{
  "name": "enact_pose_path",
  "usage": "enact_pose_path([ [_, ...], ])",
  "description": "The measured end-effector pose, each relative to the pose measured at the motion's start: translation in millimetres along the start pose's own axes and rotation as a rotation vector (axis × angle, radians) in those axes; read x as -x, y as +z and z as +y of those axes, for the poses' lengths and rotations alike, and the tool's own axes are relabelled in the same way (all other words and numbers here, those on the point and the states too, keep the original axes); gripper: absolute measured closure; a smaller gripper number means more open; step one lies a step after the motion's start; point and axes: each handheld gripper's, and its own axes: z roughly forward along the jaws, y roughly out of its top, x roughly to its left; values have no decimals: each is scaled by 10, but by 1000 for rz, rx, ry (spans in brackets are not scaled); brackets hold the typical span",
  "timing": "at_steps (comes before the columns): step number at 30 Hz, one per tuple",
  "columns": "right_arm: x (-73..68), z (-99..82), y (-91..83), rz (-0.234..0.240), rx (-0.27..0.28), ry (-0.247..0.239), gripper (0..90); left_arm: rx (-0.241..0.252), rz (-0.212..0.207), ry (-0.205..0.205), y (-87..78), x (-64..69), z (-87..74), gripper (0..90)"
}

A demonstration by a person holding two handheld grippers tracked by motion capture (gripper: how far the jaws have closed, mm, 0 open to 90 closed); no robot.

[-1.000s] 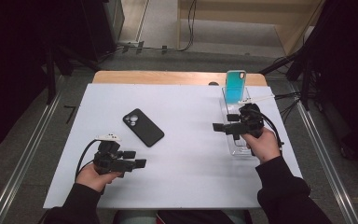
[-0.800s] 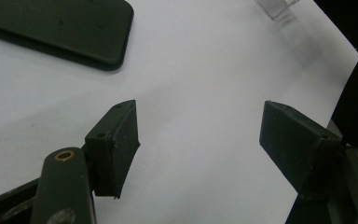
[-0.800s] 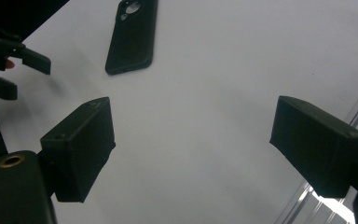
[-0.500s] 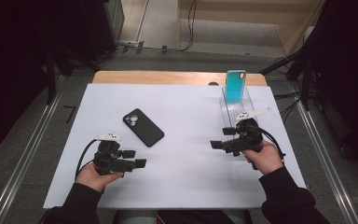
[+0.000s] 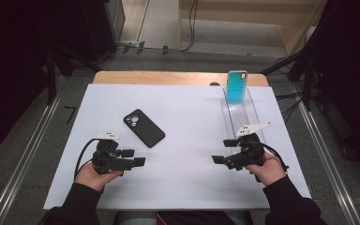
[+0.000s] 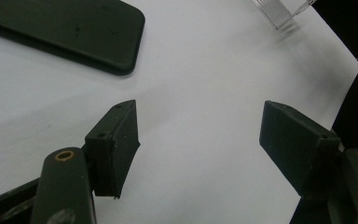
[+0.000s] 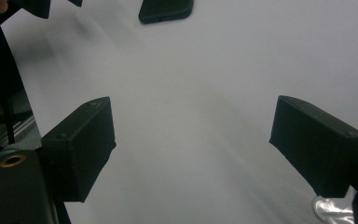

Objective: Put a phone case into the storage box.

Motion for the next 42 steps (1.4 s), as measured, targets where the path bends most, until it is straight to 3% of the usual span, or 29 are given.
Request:
enact_pose_path([
  [8,-24,-156,18,22,1,4,122,-1,-5,9,3,23,2,285],
  [18,-43,-319,18,6,-19,-6,122,2,-11,14,-10,1,15,286],
  [24,-20,-340,37,26,-34,10,122,6,-8,8,-26,-3,6,286],
  [42,8,-362,15,19,-36,22,122,17,11,5,-61,-31,28,288],
])
